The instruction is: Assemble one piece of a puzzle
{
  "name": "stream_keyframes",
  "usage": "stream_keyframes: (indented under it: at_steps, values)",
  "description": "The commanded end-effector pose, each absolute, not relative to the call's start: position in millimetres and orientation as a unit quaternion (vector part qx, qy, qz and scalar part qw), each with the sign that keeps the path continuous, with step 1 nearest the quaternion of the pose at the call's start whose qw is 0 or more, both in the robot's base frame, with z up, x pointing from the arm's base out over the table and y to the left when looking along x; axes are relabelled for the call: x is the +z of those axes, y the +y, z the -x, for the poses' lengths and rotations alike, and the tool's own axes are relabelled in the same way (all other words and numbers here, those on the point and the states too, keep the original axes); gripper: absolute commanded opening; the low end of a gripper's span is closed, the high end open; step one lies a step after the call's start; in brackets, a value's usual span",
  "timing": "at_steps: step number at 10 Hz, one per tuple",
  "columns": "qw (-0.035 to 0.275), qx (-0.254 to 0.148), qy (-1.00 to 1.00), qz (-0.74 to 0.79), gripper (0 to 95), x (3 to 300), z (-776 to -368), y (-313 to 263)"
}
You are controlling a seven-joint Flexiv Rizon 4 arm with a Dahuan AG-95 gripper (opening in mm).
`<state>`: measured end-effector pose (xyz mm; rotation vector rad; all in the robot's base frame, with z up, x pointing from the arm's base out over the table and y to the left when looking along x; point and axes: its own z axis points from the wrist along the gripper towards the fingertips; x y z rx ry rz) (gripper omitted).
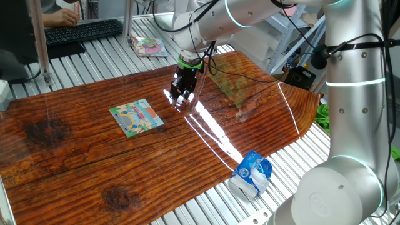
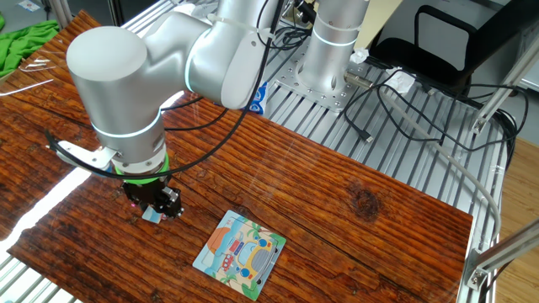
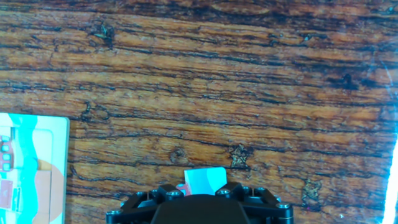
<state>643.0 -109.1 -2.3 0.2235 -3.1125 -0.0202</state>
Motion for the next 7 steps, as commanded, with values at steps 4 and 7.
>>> stream_keyframes:
  at_steps: [4, 7]
  values:
    - [0.007, 0.001, -0.997, -0.081, 38.0, -0.6, -643.9, -108.9]
    - [0.010, 0.001, -0.997, -0.083, 0.0, -0.6, -643.8, -108.5]
